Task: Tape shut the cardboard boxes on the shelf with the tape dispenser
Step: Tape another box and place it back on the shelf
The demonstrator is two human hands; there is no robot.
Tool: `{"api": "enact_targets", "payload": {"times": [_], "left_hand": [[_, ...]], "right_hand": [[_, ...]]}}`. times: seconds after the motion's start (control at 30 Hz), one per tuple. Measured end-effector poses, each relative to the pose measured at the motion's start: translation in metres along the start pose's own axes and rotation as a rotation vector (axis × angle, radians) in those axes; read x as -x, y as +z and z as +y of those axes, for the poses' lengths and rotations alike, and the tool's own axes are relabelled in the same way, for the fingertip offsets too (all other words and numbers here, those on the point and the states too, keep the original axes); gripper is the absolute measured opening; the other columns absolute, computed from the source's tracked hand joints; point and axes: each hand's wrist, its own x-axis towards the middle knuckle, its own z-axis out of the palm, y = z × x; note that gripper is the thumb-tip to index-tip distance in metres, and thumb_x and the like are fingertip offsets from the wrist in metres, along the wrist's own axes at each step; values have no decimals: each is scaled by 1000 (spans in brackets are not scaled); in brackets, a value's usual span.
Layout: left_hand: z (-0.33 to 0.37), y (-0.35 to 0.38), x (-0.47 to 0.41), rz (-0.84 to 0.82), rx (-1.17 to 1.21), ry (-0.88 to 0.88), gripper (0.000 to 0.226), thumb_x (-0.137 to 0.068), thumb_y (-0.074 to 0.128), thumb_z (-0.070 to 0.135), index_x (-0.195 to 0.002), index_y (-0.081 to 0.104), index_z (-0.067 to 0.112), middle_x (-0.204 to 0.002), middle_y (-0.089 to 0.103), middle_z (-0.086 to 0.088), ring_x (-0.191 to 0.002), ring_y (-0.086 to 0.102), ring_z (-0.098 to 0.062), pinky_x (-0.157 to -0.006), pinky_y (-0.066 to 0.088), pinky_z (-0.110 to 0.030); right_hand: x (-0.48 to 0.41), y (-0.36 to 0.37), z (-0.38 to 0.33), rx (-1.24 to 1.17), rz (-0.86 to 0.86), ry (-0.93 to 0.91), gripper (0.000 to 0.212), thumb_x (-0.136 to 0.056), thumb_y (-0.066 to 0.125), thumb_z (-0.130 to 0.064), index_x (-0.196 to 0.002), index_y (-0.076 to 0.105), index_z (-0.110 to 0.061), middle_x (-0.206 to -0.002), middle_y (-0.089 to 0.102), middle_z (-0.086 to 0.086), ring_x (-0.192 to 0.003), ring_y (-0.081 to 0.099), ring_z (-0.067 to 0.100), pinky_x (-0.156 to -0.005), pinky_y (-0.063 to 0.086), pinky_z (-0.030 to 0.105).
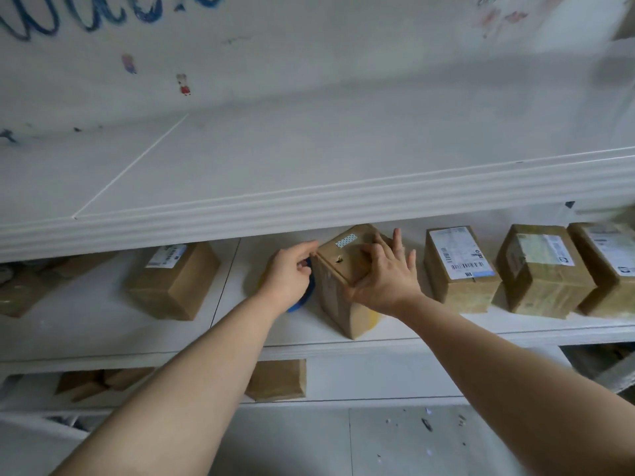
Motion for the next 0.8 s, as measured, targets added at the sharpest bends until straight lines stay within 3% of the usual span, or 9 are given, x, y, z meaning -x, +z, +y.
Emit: {"api": "enact_targets", "payload": {"times": [0.1,0.17,0.23,0.37,0.47,0.53,0.6,0.73,0.8], "left_hand": [[-2,-5,3,54,-103,-72,54,-88,43,-11,-133,55,17,-124,59,-1,-118,54,-14,-95,34,-17],[-11,-5,4,93,-178,-165,52,-88,44,-6,-134,54,16,-128,58,-4,-120,54,-21,-102,37,-24],[-19,-7,4,100,-269,-256,48,-86,45,-2,-130,57,14,-130,59,-11,-121,53,-30,-103,43,-35],[-33,-12,11,-16,-416,-405,44,-92,47,8,-136,51,14,-136,53,-14,-123,51,-33,-98,40,-33],[-44,-18,4,-93,-441,-387,43,-92,50,12,-135,50,12,-135,52,-15,-120,51,-32,-94,40,-30],[-49,-21,-3,-128,-443,-353,43,-92,52,13,-135,49,13,-136,52,-14,-121,51,-31,-91,38,-27],[-53,-22,-9,-165,-445,-281,42,-92,53,16,-135,51,17,-134,53,-10,-119,52,-29,-86,36,-23],[-68,-19,-20,-229,-458,-112,34,-88,53,13,-120,57,21,-118,58,-2,-98,55,-21,-77,37,-21],[-76,-15,-30,-268,-538,-53,39,-88,58,14,-126,52,16,-126,54,-8,-108,53,-24,-84,39,-24]], "right_hand": [[1,-6,-2,16,-35,-31,99,-68,51,-77,-145,29,-19,-161,8,-1,-145,-25,25,-116,-10,57],[3,-8,-7,46,-20,-82,92,-71,46,-78,-143,35,-21,-160,15,-1,-146,-22,25,-114,-11,58],[3,-10,-14,35,-4,-153,75,-76,48,-69,-137,43,-25,-156,26,-3,-148,-16,23,-114,-9,59],[6,-13,-30,-167,20,-260,31,-95,47,-44,-113,64,-26,-137,52,-6,-149,4,25,-115,3,63],[6,-10,-40,-205,71,-327,28,-100,43,-26,-112,68,-20,-125,63,-6,-145,24,26,-116,20,48],[3,-4,-46,-168,95,-356,31,-97,41,-12,-110,69,-16,-122,65,-5,-143,30,20,-103,36,30],[2,3,-54,-141,126,-348,36,-92,40,-4,-111,69,-18,-124,65,-2,-139,38,16,-91,46,27],[6,17,-68,-119,238,-344,45,-85,39,-2,-113,70,-18,-117,68,4,-108,63,26,-82,50,30],[8,20,-74,-100,271,-346,54,-80,29,-10,-112,71,-19,-109,71,4,-97,66,26,-72,43,23]]}}
